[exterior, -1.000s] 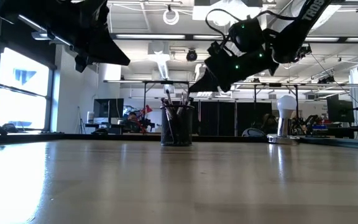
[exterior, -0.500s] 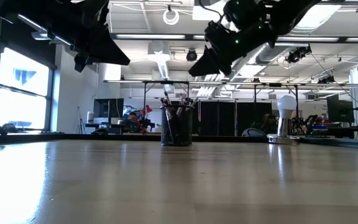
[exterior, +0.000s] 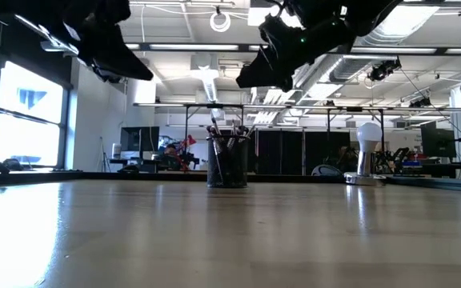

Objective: Pick & Place Makeup Brushes
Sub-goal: Return to Home Position

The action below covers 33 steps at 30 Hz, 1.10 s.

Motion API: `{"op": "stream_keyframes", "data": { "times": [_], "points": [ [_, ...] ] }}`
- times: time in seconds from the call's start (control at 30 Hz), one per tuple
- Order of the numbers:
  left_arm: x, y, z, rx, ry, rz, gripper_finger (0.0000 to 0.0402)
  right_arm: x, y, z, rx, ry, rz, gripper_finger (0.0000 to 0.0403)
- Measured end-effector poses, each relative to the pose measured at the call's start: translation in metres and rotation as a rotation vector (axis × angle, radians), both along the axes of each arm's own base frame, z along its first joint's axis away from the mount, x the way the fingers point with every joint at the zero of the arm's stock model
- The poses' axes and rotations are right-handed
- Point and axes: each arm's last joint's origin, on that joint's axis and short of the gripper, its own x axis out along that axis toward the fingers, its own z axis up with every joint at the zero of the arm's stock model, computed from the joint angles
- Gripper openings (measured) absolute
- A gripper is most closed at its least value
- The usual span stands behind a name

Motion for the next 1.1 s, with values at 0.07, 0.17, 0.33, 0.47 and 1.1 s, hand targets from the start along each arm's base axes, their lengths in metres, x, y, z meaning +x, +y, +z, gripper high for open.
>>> {"op": "stream_keyframes", "data": {
  "times": [0.07,0.17,0.33,0.47,1.1],
  "points": [
    [-0.009,0.002,0.004,0.022,0.013,-0.012,0.0000,0.001,0.007,-0.001,0.041,0.009,0.010,0.0064],
    [-0.027,0.005,0.006,0.055,0.074,-0.026,0.0000,0.005,0.021,-0.002,0.075,0.010,0.039,0.0017],
    [-0.050,0.007,-0.001,0.088,0.069,-0.127,0.0000,0.010,0.050,-0.002,0.094,0.010,0.045,0.0014],
    [-0.066,0.007,-0.017,0.068,-0.047,-0.201,0.0000,0.013,0.067,-0.001,0.104,-0.009,0.005,0.0003],
    [-0.110,0.010,-0.056,0.100,-0.260,-0.394,0.0000,0.014,0.098,0.001,0.198,-0.071,-0.142,0.0002]
  ]
}}
